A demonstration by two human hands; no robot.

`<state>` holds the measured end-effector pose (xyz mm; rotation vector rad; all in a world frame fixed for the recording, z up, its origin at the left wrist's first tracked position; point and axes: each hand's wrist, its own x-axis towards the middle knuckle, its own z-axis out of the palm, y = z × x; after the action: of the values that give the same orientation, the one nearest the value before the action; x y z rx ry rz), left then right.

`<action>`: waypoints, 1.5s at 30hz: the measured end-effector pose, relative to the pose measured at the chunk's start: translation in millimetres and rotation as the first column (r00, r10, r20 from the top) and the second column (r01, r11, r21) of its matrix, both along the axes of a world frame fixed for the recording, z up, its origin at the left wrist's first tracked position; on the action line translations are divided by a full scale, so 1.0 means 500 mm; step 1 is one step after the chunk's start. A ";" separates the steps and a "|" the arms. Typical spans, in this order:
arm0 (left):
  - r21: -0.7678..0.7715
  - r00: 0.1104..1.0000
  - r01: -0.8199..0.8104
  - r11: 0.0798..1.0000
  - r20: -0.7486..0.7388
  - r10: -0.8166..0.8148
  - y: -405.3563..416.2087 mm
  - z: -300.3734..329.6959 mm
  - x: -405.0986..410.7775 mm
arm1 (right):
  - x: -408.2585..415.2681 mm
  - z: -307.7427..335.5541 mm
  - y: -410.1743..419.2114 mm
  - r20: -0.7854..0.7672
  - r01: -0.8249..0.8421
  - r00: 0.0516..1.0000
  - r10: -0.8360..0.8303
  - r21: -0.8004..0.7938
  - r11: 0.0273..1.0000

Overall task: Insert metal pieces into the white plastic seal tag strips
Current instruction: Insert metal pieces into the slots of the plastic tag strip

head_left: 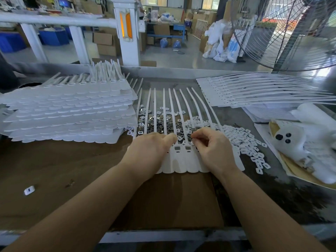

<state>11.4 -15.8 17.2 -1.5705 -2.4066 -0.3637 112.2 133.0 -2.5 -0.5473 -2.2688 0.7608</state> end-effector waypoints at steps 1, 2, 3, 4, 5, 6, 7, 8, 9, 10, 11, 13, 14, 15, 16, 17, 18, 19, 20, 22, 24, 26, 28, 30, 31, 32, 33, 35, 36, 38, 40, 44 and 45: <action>-0.037 0.999 0.013 0.999 -0.047 -0.015 0.003 -0.001 -0.001 | 0.000 0.000 0.000 0.003 -0.001 1.000 0.001 0.000 1.000; -0.069 0.997 0.028 0.997 -0.074 -0.033 0.004 -0.001 -0.001 | 0.000 0.000 0.000 0.005 -0.001 1.000 0.001 0.001 1.000; -0.086 0.996 0.038 0.996 -0.079 -0.045 0.006 -0.001 -0.002 | 0.000 0.000 0.000 0.008 -0.002 1.000 0.002 0.002 1.000; -0.084 0.997 0.041 0.996 -0.058 -0.046 0.006 -0.001 -0.003 | 0.000 0.000 -0.001 0.010 -0.002 1.000 0.001 0.005 1.000; -0.071 0.999 0.031 0.997 -0.012 -0.032 0.004 -0.001 -0.004 | 0.001 0.000 0.000 0.011 -0.001 1.000 0.001 0.005 1.000; -0.038 0.998 0.007 0.999 0.057 -0.005 0.000 0.001 -0.003 | 0.001 0.001 0.000 0.010 0.000 1.000 0.000 0.003 1.000; 0.018 0.991 -0.020 1.000 0.132 0.018 -0.004 0.003 -0.002 | 0.001 0.001 0.000 0.010 0.001 1.000 -0.001 0.000 1.000; 0.088 0.981 -0.043 0.995 0.192 0.026 -0.009 0.005 0.000 | 0.001 0.001 0.000 0.011 0.001 1.000 -0.001 -0.003 1.000; 0.137 0.977 -0.055 0.989 0.212 0.025 -0.010 0.006 0.002 | 0.001 0.000 0.000 0.013 0.003 1.000 -0.003 -0.006 1.000; 0.141 0.979 -0.056 0.988 0.201 0.027 -0.011 0.007 0.004 | 0.001 0.000 0.001 0.015 0.005 1.000 -0.004 -0.008 1.000; 0.121 0.984 -0.048 0.992 0.176 0.026 -0.010 0.005 0.004 | 0.001 -0.001 0.001 0.018 0.006 1.000 -0.006 -0.007 1.000; 0.049 0.996 -0.032 0.998 0.086 0.028 -0.002 0.003 0.009 | 0.001 -0.001 0.001 0.018 0.008 1.000 -0.008 -0.002 1.000; 0.013 0.999 -0.023 1.000 0.026 0.023 0.002 0.002 0.012 | 0.002 -0.001 0.001 0.018 0.007 1.000 -0.007 0.000 1.000; -0.015 1.000 -0.010 1.000 -0.026 0.010 0.005 0.002 0.013 | 0.002 0.000 0.001 0.018 0.004 1.000 -0.004 0.001 1.000; -0.044 0.998 0.001 0.999 -0.058 -0.004 0.007 0.002 0.014 | 0.002 0.000 0.000 0.020 0.001 1.000 -0.001 0.000 1.000; -0.061 0.997 0.014 0.998 -0.072 -0.019 0.007 0.001 0.012 | 0.001 0.000 0.000 0.021 -0.002 1.000 0.002 -0.001 1.000; -0.077 0.997 0.027 0.997 -0.074 -0.033 0.005 -0.001 0.011 | 0.001 0.000 0.000 0.023 -0.003 1.000 0.003 -0.002 1.000; -0.091 0.996 0.041 0.995 -0.071 -0.048 0.003 -0.003 0.010 | 0.001 0.001 0.000 0.024 -0.004 1.000 0.004 -0.003 1.000; -0.101 0.996 0.051 0.994 -0.061 -0.057 0.000 -0.005 0.009 | 0.001 0.001 0.000 0.026 -0.004 1.000 0.004 -0.005 1.000; -0.065 0.999 0.053 0.997 -0.005 -0.053 -0.005 -0.011 0.004 | 0.001 0.001 0.000 0.028 -0.006 1.000 0.006 -0.011 1.000; 0.060 0.986 -0.016 0.998 0.164 0.006 -0.008 -0.012 0.000 | 0.001 0.001 0.000 0.025 -0.005 1.000 0.005 -0.012 1.000; 0.174 0.944 -0.104 0.979 0.326 0.042 -0.006 -0.014 -0.006 | 0.001 0.001 0.000 0.019 -0.005 1.000 0.005 -0.012 1.000; 0.232 0.909 -0.173 0.957 0.411 0.065 -0.006 -0.019 -0.009 | 0.002 0.001 0.000 0.017 -0.006 1.000 0.006 -0.004 1.000; 0.272 0.904 -0.200 0.941 0.421 0.071 -0.009 -0.017 -0.007 | 0.002 0.001 0.000 0.018 -0.004 1.000 0.004 -0.001 1.000; 0.280 0.919 -0.186 0.942 0.389 0.066 -0.011 -0.016 -0.006 | 0.001 0.000 0.000 0.017 -0.004 1.000 0.004 -0.003 1.000; 0.280 0.936 -0.162 0.946 0.346 0.057 -0.011 -0.014 -0.004 | 0.001 0.000 0.001 0.017 -0.003 1.000 0.003 -0.003 1.000; 0.273 0.952 -0.133 0.953 0.304 0.046 -0.010 -0.012 -0.001 | 0.001 0.000 0.001 0.018 -0.002 1.000 0.002 -0.003 1.000; 0.239 0.970 -0.088 0.967 0.240 0.029 -0.007 -0.006 0.002 | 0.001 0.000 0.000 0.022 0.000 1.000 0.000 0.000 1.000; 0.211 0.976 -0.071 0.975 0.216 0.025 -0.006 -0.005 0.002 | 0.001 0.000 0.000 0.025 0.001 1.000 -0.001 0.001 1.000; 0.140 0.986 -0.039 0.989 0.166 0.015 -0.007 -0.005 0.002 | 0.001 0.000 0.000 0.030 0.000 1.000 0.000 0.001 1.000; 0.065 0.997 -0.010 0.998 0.081 0.005 -0.008 -0.009 0.002 | 0.001 0.001 0.000 0.026 -0.005 1.000 0.005 0.002 1.000; -0.032 0.997 0.021 0.999 -0.075 -0.023 -0.010 -0.019 0.006 | 0.002 0.001 0.000 0.026 -0.010 1.000 0.010 0.012 1.000; -0.046 0.994 0.041 0.998 -0.100 -0.046 -0.011 -0.017 0.006 | 0.002 0.001 0.000 0.026 -0.011 1.000 0.011 0.008 1.000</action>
<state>14.6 -21.4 8.5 -1.6214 -2.3223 -0.2346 113.4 133.1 -1.9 -0.5441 -2.2995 0.7540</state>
